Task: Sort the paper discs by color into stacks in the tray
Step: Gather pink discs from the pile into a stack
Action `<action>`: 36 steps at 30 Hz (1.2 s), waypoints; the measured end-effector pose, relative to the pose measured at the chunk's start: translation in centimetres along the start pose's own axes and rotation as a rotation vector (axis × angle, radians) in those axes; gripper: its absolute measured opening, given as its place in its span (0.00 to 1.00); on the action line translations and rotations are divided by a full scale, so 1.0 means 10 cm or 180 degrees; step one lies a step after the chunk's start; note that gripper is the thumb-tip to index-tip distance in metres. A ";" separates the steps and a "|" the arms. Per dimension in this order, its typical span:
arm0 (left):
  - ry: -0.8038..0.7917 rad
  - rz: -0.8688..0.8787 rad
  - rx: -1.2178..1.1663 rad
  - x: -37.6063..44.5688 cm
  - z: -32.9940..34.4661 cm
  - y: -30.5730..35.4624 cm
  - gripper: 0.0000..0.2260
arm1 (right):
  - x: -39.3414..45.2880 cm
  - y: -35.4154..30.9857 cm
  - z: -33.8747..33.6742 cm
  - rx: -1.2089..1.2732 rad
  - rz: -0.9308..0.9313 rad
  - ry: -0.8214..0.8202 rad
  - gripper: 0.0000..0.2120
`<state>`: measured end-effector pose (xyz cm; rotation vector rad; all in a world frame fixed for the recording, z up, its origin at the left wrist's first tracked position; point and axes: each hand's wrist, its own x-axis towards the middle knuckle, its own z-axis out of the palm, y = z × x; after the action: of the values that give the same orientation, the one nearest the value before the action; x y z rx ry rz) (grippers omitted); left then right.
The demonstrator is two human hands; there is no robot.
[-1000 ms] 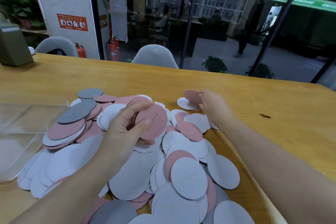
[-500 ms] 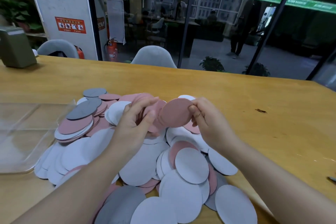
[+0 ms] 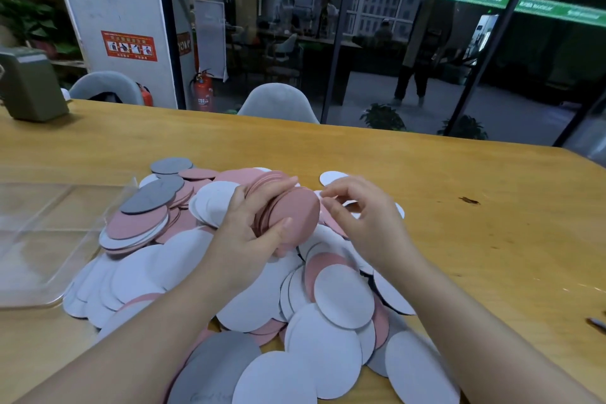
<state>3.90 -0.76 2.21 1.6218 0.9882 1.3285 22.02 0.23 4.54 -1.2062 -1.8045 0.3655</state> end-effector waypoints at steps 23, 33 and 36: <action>0.0191 -0.0054 -0.0212 0.01 0.01 -0.01 0.19 | -0.02 0.37 -0.13 -0.0550 -0.0350 0.0696 0.13; 0.0084 -0.0042 -0.0156 0.01 0.01 0.01 0.22 | -0.11 0.17 0.07 -0.0027 -0.0282 -0.0196 0.07; 0.0114 -0.0034 -0.0125 0.02 0.01 -0.01 0.23 | -0.02 0.23 0.04 -0.0089 -0.0129 -0.0042 0.06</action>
<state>4.02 -0.61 2.19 1.5664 0.9848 1.3659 23.07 1.28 2.70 -1.1870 -1.8482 0.3266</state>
